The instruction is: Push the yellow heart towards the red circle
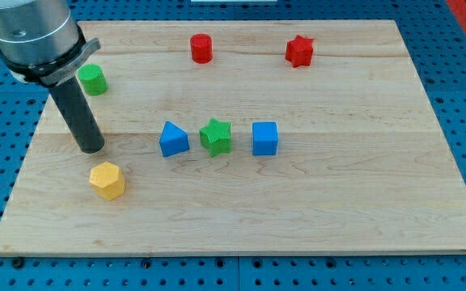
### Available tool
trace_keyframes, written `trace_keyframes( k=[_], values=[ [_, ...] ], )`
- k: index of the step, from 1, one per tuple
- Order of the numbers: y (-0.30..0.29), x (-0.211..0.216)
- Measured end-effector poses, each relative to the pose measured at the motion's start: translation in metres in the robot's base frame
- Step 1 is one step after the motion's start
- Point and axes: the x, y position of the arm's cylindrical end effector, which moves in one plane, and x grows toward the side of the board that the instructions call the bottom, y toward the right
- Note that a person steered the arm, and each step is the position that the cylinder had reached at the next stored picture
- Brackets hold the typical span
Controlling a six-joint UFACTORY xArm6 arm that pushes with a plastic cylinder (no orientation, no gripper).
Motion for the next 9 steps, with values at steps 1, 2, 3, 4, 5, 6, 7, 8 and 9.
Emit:
trace_keyframes(
  k=[1, 2, 3, 4, 5, 6, 7, 8, 9],
  values=[
    [-0.011, 0.0],
    [-0.025, 0.007],
    [-0.049, -0.012],
    [-0.018, -0.032],
    [0.04, -0.039],
    [0.041, -0.11],
    [0.064, -0.12],
    [0.073, -0.165],
    [0.074, -0.165]
  ],
)
